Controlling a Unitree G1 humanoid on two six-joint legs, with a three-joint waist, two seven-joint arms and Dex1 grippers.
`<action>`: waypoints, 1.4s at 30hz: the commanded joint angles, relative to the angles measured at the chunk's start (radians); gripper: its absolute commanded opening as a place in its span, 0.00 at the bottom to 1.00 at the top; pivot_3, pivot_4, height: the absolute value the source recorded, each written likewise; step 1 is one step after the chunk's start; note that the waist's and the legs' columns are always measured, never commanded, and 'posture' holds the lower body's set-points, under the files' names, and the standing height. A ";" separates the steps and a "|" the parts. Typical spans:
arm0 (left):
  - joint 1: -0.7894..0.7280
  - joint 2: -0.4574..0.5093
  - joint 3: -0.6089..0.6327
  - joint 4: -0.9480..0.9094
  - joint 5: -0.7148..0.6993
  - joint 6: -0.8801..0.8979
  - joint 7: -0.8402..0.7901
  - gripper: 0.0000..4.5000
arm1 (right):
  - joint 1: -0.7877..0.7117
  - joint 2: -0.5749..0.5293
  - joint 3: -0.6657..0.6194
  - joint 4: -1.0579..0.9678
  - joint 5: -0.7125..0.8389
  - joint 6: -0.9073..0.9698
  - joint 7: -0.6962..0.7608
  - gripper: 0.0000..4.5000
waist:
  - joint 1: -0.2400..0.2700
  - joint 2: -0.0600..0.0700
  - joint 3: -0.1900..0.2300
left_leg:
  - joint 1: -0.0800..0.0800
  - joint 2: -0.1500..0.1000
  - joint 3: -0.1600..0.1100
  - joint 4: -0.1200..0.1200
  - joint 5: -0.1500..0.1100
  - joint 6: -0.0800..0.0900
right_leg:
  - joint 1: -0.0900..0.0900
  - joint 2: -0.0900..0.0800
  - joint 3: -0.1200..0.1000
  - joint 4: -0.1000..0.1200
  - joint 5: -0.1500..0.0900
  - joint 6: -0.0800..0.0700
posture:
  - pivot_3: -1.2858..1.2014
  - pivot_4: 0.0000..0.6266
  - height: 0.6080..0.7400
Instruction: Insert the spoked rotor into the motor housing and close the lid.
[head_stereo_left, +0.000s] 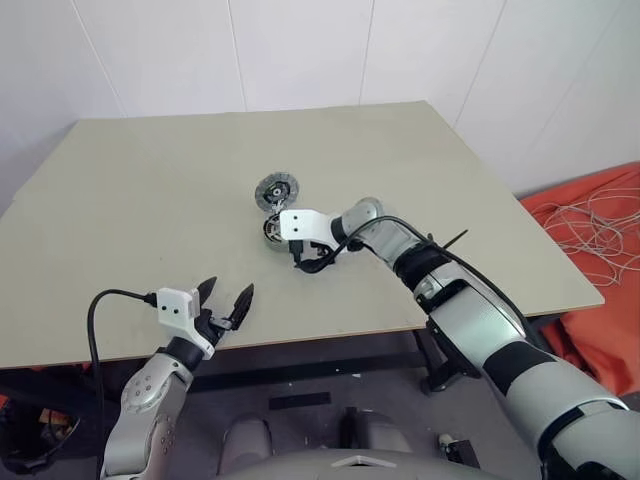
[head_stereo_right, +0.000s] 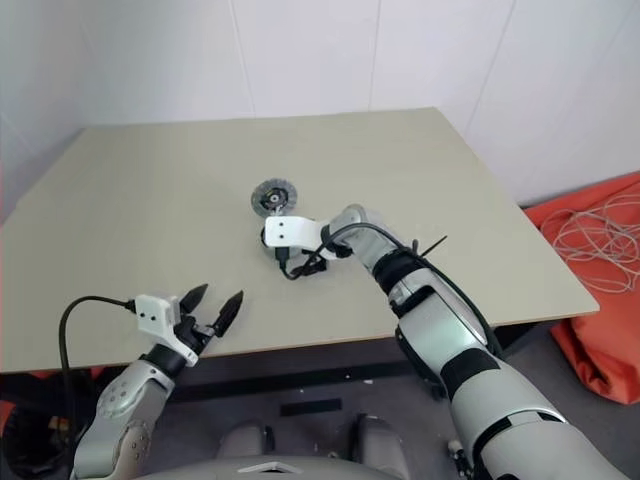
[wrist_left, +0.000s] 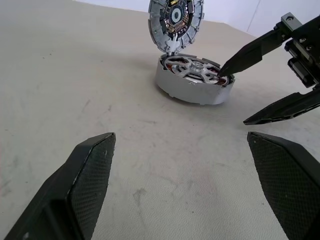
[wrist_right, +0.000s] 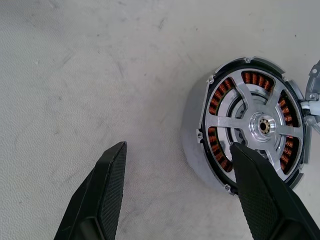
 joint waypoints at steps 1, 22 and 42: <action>-0.012 -0.004 0.002 -0.016 0.000 -0.020 0.003 1.00 | -0.048 0.006 -0.023 0.025 -0.006 -0.031 -0.008 0.82 | 0.001 0.000 0.000 | 0.000 0.000 0.000 0.000 0.000 0.000 | 0.000 0.000 0.000 0.000 0.000 0.000 | 0.52 0.00 1.00; 0.007 -0.023 0.000 0.000 0.003 -0.056 0.005 1.00 | -0.076 0.017 -0.040 0.096 -0.028 -0.069 -0.016 0.00 | 0.001 0.000 0.000 | 0.000 0.001 0.001 0.000 -0.001 0.001 | 0.000 0.000 -0.001 0.001 0.000 -0.002 | 0.52 0.00 1.00; -0.009 -0.010 0.007 0.000 -0.014 -0.028 -0.004 1.00 | 0.180 -0.187 -0.100 -0.527 0.091 0.360 0.270 0.00 | 0.031 0.000 0.000 | -0.001 0.001 0.001 0.001 -0.001 0.002 | -0.001 0.000 -0.002 0.000 -0.001 -0.002 | 0.52 0.00 1.00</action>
